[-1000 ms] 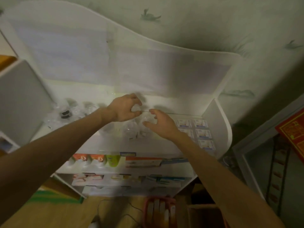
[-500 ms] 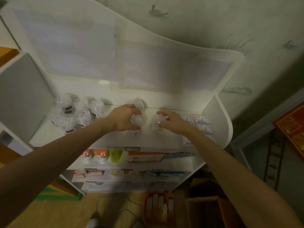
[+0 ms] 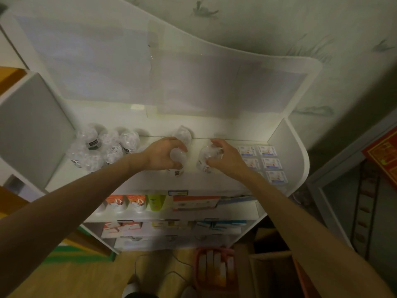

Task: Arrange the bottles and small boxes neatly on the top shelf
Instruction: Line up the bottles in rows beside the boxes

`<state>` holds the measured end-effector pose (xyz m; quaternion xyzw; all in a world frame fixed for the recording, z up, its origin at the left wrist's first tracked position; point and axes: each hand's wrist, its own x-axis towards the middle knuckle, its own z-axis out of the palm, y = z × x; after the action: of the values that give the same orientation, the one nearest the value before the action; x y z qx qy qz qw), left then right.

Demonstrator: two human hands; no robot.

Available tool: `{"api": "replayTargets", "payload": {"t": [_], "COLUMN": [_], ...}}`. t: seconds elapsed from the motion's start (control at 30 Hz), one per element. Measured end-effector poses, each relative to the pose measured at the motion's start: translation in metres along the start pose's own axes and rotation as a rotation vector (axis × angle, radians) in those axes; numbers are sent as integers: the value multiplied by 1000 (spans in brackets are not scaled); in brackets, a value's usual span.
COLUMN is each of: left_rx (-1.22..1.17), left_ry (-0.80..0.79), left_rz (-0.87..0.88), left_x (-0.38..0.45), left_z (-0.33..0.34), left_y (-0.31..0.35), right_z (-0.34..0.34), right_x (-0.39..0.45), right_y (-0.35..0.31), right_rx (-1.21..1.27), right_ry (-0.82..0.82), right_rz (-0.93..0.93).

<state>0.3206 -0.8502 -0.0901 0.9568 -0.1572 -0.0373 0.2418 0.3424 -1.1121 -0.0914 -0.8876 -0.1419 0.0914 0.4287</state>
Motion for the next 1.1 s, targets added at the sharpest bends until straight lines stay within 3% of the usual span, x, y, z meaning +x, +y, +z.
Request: {"api": "replayTargets", "payload": {"t": [0.13,0.23,0.33,0.47,0.6,0.77,1.1], "left_rx": [-7,-38,-38,60,-163,-96,74], "left_ry": [4,204,343,175,-11,13,-122], "left_rz": [21,33,-86,-188,-217,-226,-289], "left_x": [1,11,30,58,73,79,85], "left_z": [0,-7,-19,-22,-12,-7,16], "left_y": [4,7,7,-9,-20,-7,45], "right_z": [-3,-1,1,6,7,3,-4], "right_x": [-8,-10,-11,-13,-17,-15,-14], "right_y": [9,14,15,20,26,27,25], "right_rx": [-127,-139,-70,33,119,159,164], "right_ry": [-148,-197,-167,-105,-53,-71,-156], "right_rz": [-21,-12,32,84,111,133,233]}}
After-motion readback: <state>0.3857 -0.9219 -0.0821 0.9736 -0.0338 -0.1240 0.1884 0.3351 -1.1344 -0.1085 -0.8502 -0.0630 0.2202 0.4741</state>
